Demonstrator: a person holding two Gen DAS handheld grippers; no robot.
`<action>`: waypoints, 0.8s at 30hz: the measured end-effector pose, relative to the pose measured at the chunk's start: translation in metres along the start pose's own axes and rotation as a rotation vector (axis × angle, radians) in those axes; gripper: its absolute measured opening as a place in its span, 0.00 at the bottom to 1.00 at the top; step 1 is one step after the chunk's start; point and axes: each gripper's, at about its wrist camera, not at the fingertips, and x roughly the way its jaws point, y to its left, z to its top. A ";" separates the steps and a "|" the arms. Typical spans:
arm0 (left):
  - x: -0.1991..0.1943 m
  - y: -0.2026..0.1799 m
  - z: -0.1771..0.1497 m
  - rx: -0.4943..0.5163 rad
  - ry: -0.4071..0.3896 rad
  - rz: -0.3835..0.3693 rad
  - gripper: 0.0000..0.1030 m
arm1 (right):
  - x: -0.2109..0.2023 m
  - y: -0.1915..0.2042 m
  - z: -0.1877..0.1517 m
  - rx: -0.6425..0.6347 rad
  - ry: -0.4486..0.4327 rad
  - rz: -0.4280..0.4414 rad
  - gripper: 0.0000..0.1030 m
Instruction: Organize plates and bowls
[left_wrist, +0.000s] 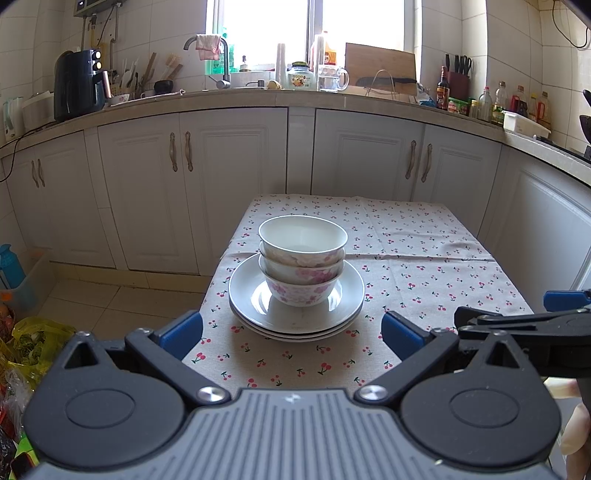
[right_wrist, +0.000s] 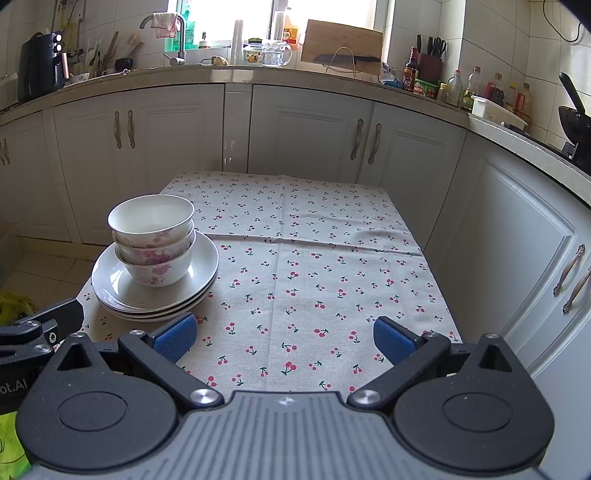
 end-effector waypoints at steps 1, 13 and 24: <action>0.000 0.000 0.000 0.000 0.000 0.000 0.99 | 0.000 0.000 0.000 0.000 0.000 0.000 1.00; -0.001 -0.001 0.000 -0.001 -0.001 0.002 0.99 | -0.001 0.000 0.001 0.000 -0.001 -0.006 1.00; -0.002 -0.003 0.001 0.002 -0.003 0.000 0.99 | -0.001 0.000 0.001 0.003 -0.005 -0.015 1.00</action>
